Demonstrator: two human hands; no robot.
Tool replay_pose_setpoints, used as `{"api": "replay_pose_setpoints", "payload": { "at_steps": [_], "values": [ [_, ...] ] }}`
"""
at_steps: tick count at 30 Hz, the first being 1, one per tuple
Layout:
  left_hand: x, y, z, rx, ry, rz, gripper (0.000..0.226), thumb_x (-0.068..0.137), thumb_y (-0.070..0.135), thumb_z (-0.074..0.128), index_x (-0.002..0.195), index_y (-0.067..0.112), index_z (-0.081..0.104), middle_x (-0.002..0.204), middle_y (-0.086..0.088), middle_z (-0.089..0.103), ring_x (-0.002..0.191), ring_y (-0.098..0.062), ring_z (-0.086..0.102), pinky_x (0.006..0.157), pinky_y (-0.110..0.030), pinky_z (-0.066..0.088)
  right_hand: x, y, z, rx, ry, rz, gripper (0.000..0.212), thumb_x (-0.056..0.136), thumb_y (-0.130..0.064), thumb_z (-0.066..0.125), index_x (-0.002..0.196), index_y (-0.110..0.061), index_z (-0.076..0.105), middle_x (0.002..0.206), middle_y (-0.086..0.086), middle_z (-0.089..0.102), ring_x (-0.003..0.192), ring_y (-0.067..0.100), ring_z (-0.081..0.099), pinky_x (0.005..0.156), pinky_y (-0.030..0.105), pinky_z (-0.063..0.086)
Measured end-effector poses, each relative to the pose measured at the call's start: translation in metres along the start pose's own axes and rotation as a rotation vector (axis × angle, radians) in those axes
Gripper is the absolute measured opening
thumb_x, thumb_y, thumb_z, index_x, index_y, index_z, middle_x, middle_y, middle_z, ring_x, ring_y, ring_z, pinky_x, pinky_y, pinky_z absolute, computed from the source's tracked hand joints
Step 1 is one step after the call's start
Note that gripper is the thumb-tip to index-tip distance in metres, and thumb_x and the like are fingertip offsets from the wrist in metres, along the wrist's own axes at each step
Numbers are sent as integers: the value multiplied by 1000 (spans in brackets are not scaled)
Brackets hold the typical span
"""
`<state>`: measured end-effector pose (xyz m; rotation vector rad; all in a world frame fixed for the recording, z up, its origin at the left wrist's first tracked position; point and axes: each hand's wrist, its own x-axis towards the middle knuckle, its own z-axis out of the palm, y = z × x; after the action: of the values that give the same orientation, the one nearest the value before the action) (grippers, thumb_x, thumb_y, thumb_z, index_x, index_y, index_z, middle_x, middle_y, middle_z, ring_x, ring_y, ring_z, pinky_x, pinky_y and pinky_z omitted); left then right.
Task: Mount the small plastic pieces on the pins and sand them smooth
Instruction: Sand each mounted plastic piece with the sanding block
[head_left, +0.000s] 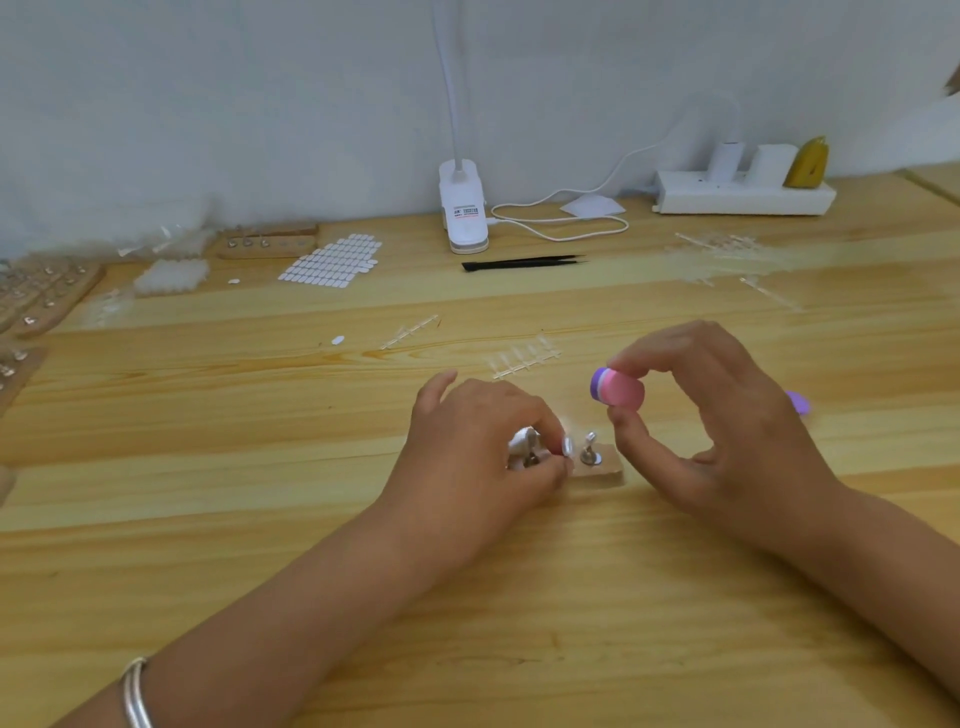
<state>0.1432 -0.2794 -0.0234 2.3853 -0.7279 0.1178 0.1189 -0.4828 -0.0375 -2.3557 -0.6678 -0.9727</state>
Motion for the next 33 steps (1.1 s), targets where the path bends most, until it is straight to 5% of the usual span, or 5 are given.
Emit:
{"api": "replay_pose_setpoints", "payload": {
  "at_steps": [4, 13, 19, 26, 33],
  "values": [
    [4, 7, -3, 87, -29, 22, 18, 78, 49, 70, 92, 40, 64, 104, 22, 59, 114, 4, 43, 118, -33, -7, -1, 0, 1, 9, -18, 9, 15, 86, -7, 64, 99, -1, 67, 96, 2, 63, 89, 24, 60, 82, 33, 48],
    [2, 19, 8, 205, 76, 115, 8, 84, 34, 72, 89, 28, 73, 96, 11, 64, 110, -13, 53, 119, -39, 3, -3, 3, 1, -26, 30, 19, 14, 86, -9, 62, 98, -2, 64, 93, 2, 62, 88, 15, 52, 82, 26, 44],
    [2, 20, 14, 295, 152, 355, 3, 79, 16, 75, 76, 16, 74, 85, 4, 70, 92, -21, 65, 104, -43, 35, -4, 1, 2, -45, 33, 36, 14, 84, -4, 66, 98, -1, 65, 92, 4, 62, 87, 16, 53, 80, 28, 46],
    [-8, 6, -13, -332, 350, 79, 11, 80, 9, 76, 81, 19, 72, 82, 15, 71, 80, 3, 65, 72, -8, 46, -1, -1, -1, 270, 135, 257, 14, 95, -12, 64, 109, -15, 61, 104, -5, 59, 97, 17, 64, 85, 20, 53],
    [-14, -13, -28, -650, 319, -82, 16, 81, 6, 76, 82, 22, 76, 84, 8, 74, 80, -7, 68, 72, -17, 51, -3, -9, 8, 227, 22, 106, 23, 94, -6, 63, 115, -15, 62, 108, -3, 60, 95, 20, 63, 85, 27, 52]
  ]
}}
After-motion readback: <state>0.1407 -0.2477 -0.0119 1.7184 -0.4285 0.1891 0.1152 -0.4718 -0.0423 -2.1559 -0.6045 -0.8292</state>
